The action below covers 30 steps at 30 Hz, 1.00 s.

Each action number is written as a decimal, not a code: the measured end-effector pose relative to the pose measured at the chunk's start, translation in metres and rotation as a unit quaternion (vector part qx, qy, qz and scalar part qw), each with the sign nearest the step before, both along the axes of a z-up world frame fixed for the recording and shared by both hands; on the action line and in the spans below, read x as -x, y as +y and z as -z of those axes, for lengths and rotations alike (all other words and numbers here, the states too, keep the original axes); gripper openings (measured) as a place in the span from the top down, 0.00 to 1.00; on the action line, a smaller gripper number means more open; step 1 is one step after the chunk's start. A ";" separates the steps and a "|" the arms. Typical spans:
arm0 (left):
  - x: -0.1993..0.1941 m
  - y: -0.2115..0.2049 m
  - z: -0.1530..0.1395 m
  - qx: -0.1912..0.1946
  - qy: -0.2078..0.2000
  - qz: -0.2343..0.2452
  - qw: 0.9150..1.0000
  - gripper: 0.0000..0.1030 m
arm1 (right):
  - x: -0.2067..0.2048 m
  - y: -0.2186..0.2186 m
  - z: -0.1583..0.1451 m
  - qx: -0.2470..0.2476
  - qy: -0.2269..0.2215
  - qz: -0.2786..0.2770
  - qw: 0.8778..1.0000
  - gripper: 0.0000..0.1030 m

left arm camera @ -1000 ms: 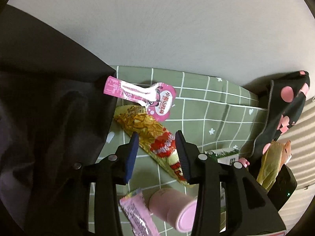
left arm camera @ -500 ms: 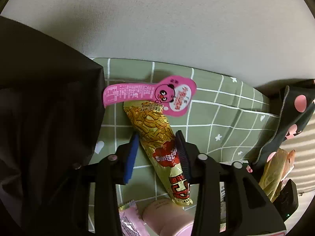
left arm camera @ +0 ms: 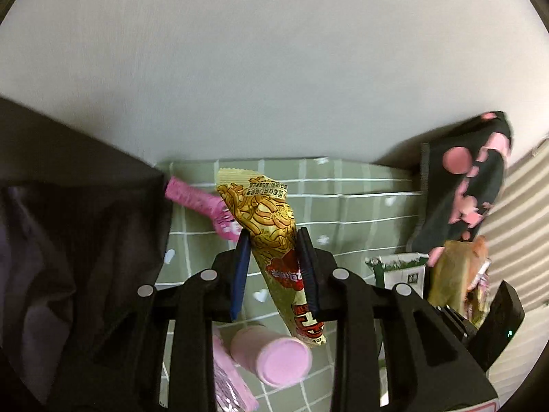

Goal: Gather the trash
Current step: 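Carry the milk carton and snack stick over the yellow trash bag with both grippers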

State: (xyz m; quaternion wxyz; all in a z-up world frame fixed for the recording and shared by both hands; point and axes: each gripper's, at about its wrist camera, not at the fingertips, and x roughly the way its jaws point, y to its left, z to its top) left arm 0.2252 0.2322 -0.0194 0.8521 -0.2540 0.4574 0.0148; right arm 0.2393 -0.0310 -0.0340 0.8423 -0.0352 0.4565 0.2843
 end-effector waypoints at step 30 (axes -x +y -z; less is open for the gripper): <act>0.003 -0.222 -0.123 -0.085 -0.178 0.240 0.951 0.74 | 0.071 -0.186 -0.153 -0.014 -0.207 0.203 0.957 0.65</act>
